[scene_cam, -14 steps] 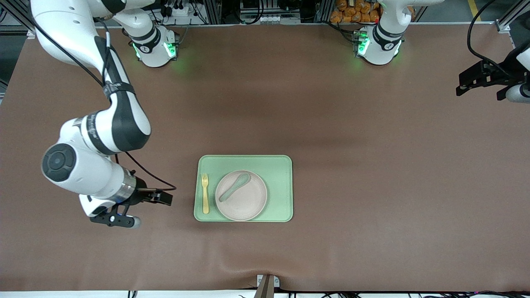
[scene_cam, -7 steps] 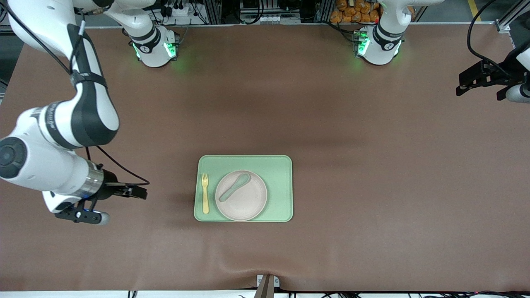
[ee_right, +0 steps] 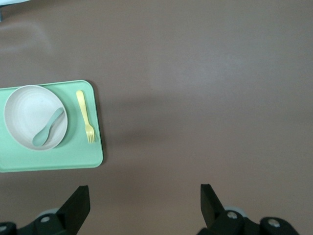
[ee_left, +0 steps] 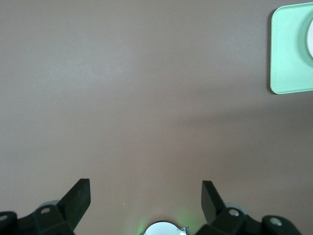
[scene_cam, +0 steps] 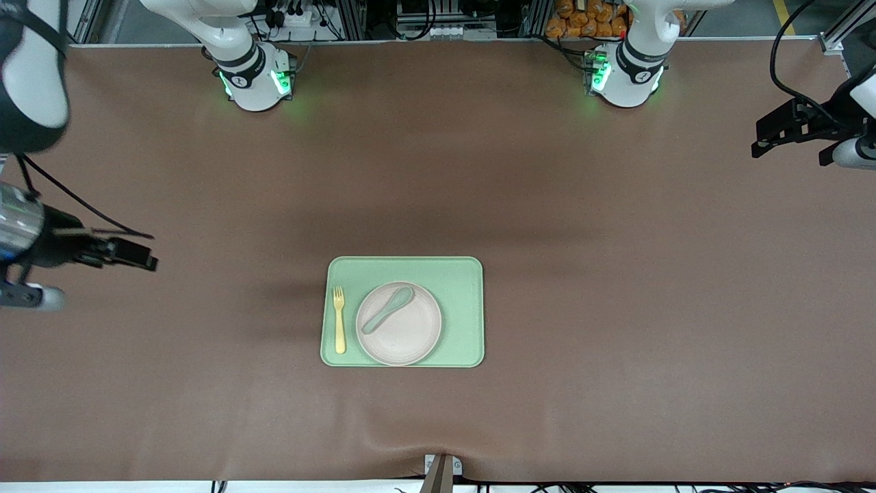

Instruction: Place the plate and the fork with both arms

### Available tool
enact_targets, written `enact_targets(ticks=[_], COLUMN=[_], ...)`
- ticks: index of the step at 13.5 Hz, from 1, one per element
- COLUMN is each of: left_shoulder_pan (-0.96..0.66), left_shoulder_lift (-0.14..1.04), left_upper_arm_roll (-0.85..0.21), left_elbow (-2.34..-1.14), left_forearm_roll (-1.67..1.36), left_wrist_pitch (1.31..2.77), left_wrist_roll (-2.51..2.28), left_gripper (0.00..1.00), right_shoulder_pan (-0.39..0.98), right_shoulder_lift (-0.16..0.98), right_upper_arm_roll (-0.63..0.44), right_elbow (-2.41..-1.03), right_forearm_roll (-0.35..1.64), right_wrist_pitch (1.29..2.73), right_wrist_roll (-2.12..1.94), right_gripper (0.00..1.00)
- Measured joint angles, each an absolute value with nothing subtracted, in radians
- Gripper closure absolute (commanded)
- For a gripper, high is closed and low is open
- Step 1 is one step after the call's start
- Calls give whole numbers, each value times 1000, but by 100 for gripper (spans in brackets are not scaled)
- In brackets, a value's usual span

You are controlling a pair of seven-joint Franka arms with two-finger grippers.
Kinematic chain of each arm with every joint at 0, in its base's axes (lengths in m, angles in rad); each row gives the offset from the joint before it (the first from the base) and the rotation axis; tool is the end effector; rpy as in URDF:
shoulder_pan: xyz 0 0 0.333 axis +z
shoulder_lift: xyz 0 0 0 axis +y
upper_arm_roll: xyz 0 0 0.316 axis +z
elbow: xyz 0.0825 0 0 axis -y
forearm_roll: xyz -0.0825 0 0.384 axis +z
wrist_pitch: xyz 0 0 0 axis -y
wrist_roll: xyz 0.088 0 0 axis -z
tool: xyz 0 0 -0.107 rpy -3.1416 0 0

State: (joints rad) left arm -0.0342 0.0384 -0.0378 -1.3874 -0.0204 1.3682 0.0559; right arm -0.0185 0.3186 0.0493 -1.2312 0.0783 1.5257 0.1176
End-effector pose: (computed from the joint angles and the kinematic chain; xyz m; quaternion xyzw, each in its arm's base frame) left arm 0.5427 -0.0411 0.6709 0.9974 -0.0656 -0.0289 0.0105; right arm 0.6444 0.0230 0.5894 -0.9979 0.0432 0.0152 0.0458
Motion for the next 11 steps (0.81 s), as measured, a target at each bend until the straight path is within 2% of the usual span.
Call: enact_targets(ticks=[5,11], left_shoulder_pan=[-32,-32], left_shoulder_lift=[38,38], left_upper_arm_roll=[-34,-34], left_elbow=[-1387,-1387], left_forearm_roll=[-20,-20], left_wrist_pitch=[1368,1368], left_wrist_roll=[56,56], left_gripper=[0,0], right_shoulder_pan=[-20,-20], right_shoulder_lift=[133,30], right_upper_arm_roll=[51,62], right_elbow=[-1309,-1454], right_forearm_roll=[74,26], right_wrist_pitch=[1479,1484], right_wrist_roll=[85,82], right_gripper=[0,0])
